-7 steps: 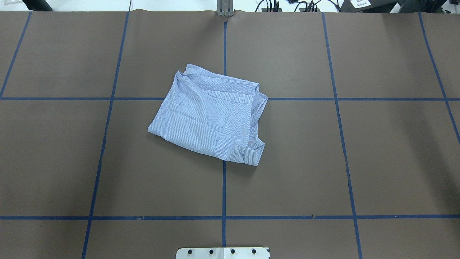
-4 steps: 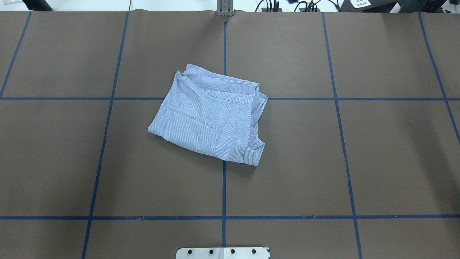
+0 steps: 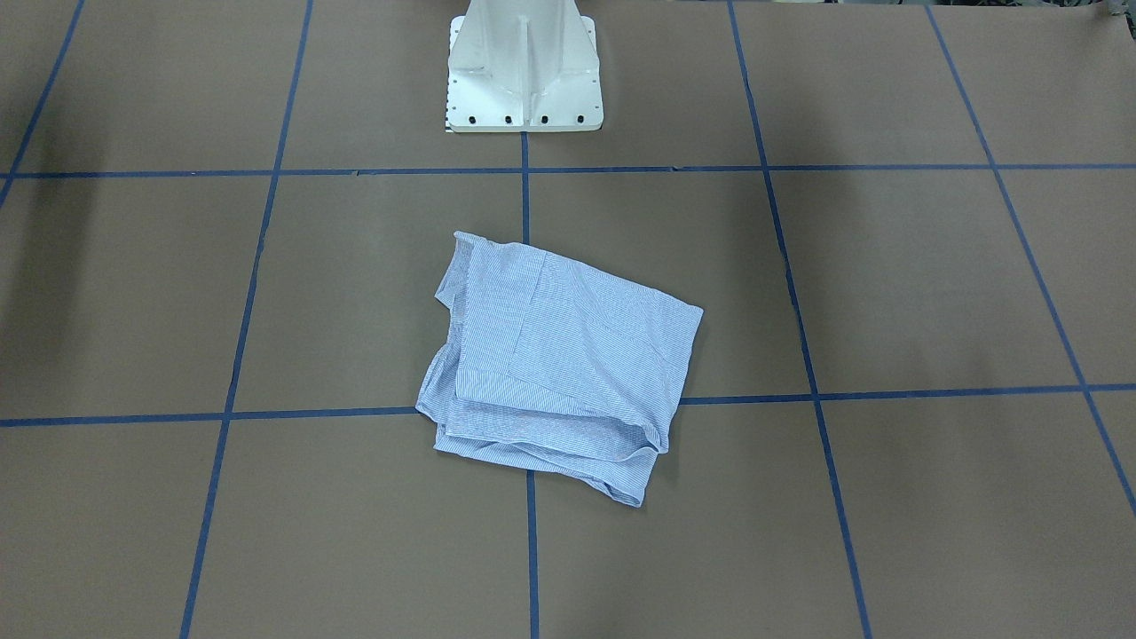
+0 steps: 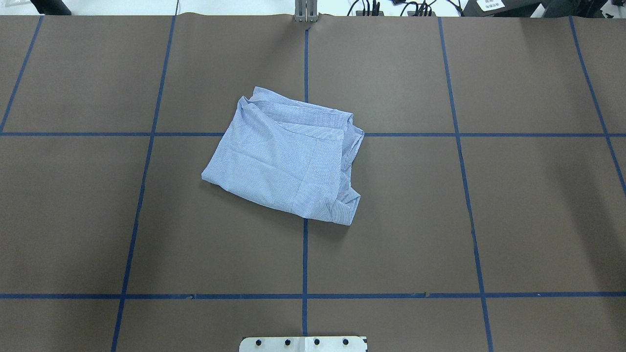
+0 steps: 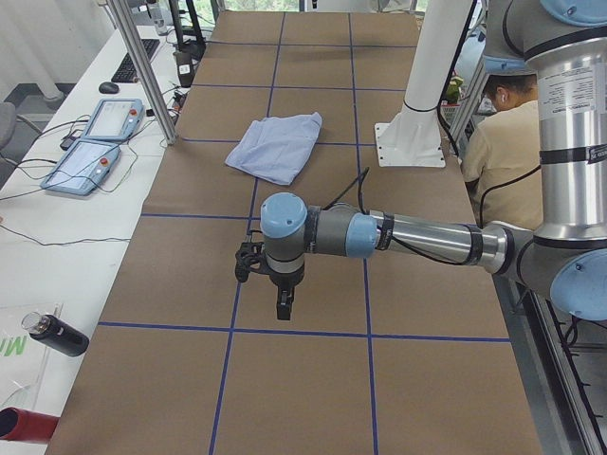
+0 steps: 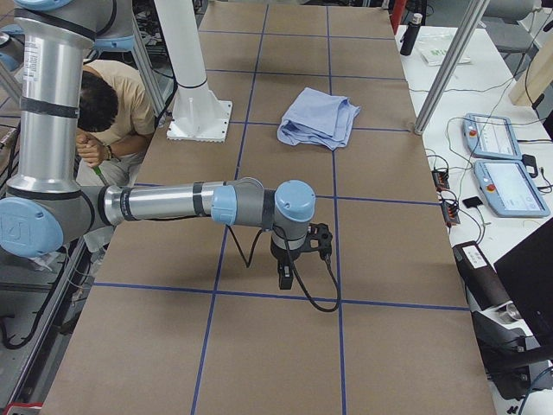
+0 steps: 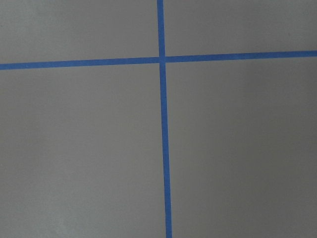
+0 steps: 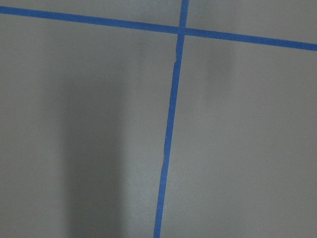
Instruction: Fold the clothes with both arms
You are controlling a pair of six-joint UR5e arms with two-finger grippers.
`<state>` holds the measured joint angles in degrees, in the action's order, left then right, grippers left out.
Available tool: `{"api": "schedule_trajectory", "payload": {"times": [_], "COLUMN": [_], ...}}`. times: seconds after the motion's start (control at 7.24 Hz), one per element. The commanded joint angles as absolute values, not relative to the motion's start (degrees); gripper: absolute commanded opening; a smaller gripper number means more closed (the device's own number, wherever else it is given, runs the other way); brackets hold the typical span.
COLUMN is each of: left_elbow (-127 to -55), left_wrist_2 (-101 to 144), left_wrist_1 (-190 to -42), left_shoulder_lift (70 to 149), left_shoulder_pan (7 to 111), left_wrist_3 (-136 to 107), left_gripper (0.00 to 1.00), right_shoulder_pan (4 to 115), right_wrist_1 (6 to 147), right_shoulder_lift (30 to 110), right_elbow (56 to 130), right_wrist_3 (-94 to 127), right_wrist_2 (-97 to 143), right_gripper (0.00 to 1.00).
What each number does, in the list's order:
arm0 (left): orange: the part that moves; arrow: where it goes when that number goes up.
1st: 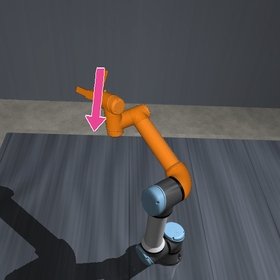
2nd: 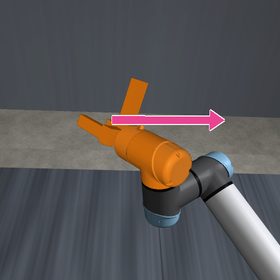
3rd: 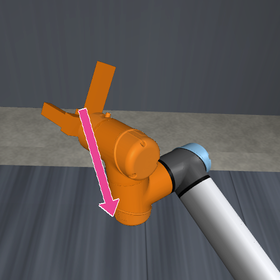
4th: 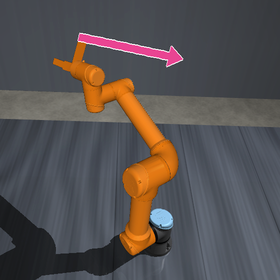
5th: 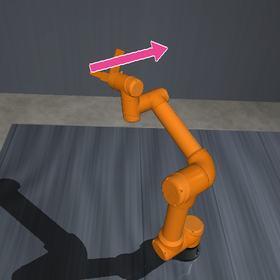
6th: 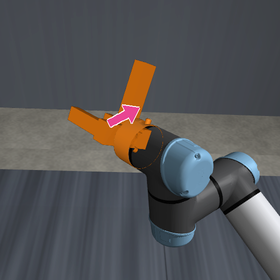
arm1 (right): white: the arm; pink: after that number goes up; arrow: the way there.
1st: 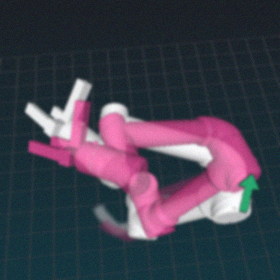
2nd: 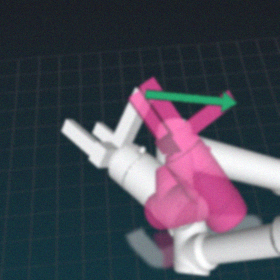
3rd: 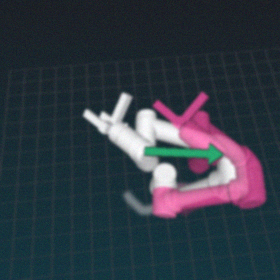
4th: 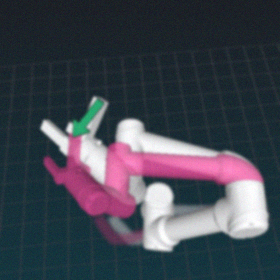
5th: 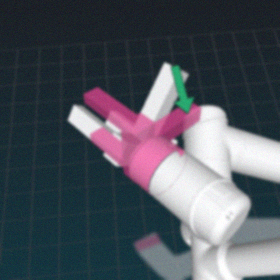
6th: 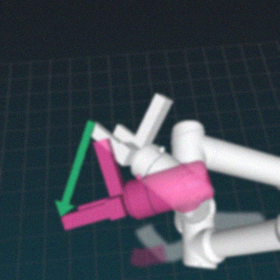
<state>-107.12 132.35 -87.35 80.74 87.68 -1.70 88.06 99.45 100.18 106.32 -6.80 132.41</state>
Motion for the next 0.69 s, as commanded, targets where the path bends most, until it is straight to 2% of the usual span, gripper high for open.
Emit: {"api": "schedule_trajectory", "payload": {"times": [0.0, 0.55], "left_elbow": [-106.79, -106.70], "left_wrist_2": [132.62, 133.07], "left_wrist_1": [-91.39, -91.41], "left_shoulder_lift": [80.16, 80.24], "left_shoulder_pan": [87.71, 87.63], "left_wrist_3": [-1.41, -1.76], "left_gripper": [1.00, 1.00], "right_shoulder_pan": [88.07, 88.07], "right_wrist_1": [99.40, 99.49], "right_shoulder_lift": [100.90, 100.99], "right_elbow": [106.70, 106.70], "right_wrist_3": [-7.03, -6.59], "right_wrist_2": [132.36, 132.98], "right_gripper": [1.00, 1.00]}}
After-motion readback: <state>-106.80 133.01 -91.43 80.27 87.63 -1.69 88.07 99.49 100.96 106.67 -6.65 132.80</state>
